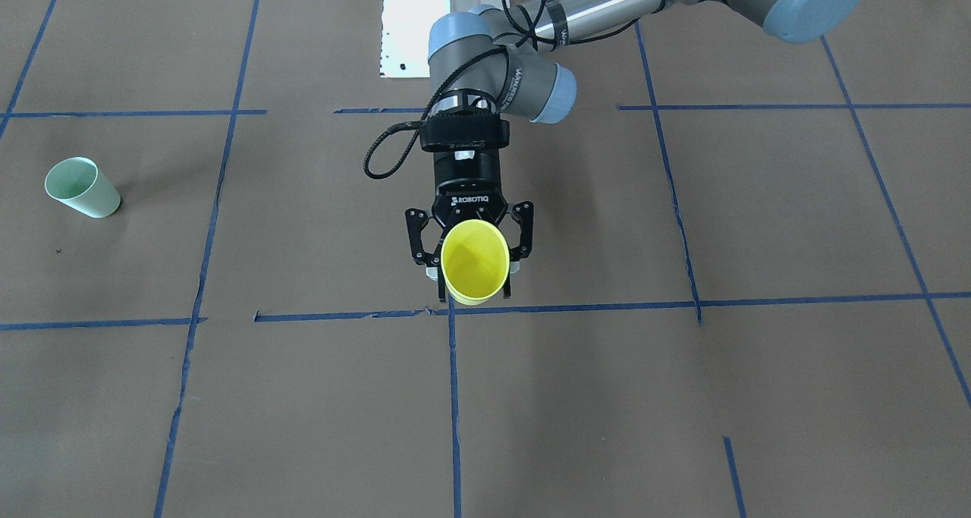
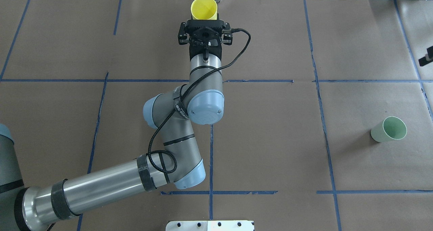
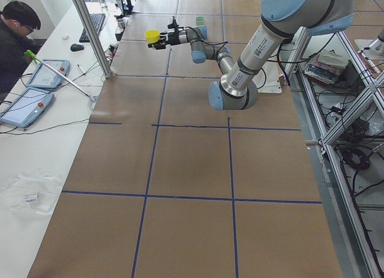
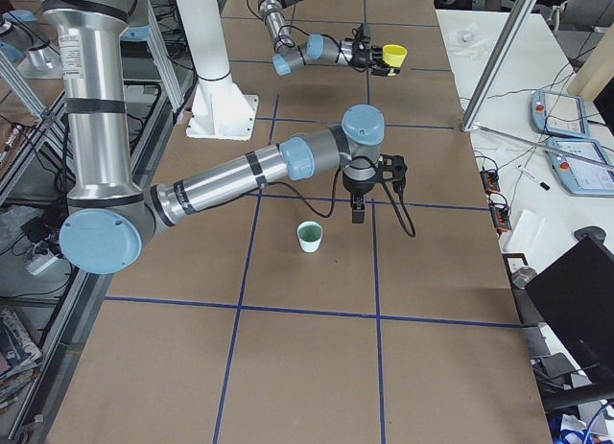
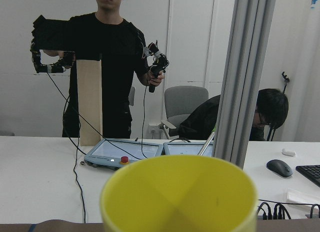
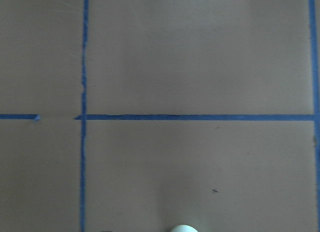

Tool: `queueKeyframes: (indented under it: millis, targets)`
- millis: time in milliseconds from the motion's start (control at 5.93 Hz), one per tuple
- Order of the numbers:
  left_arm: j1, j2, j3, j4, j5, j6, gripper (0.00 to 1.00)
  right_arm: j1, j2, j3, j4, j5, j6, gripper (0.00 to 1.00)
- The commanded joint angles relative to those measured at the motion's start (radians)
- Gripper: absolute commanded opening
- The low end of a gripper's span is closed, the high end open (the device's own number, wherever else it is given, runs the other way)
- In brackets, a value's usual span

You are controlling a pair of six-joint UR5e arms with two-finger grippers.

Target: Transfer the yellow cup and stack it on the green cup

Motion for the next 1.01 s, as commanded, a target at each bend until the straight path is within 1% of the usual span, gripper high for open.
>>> queueKeyframes:
  millis: [0, 169, 338, 506, 675, 844]
  targets:
    - [0.013, -0.005, 0.028, 0.002, 0.0, -0.037, 0.38, -0.11, 0.332, 0.035, -0.381, 0.008, 0.082, 1.0]
    - [0.015, -0.007, 0.035, 0.001, 0.0, -0.038, 0.38, -0.168, 0.479, 0.009, -0.526, 0.0, 0.082, 0.99]
    - [0.017, -0.007, 0.044, 0.001, -0.003, -0.038, 0.38, -0.201, 0.582, -0.073, -0.535, 0.002, 0.085, 0.99]
    - [0.021, -0.007, 0.046, 0.001, -0.003, -0.038, 0.38, -0.233, 0.756, -0.249, -0.534, 0.0, 0.139, 0.99]
    - [0.024, -0.007, 0.046, 0.002, -0.004, -0.038, 0.38, -0.274, 0.935, -0.456, -0.535, 0.0, 0.163, 0.99]
    - [0.026, -0.008, 0.045, 0.002, -0.007, -0.036, 0.38, -0.308, 1.091, -0.655, -0.534, -0.008, 0.163, 0.98]
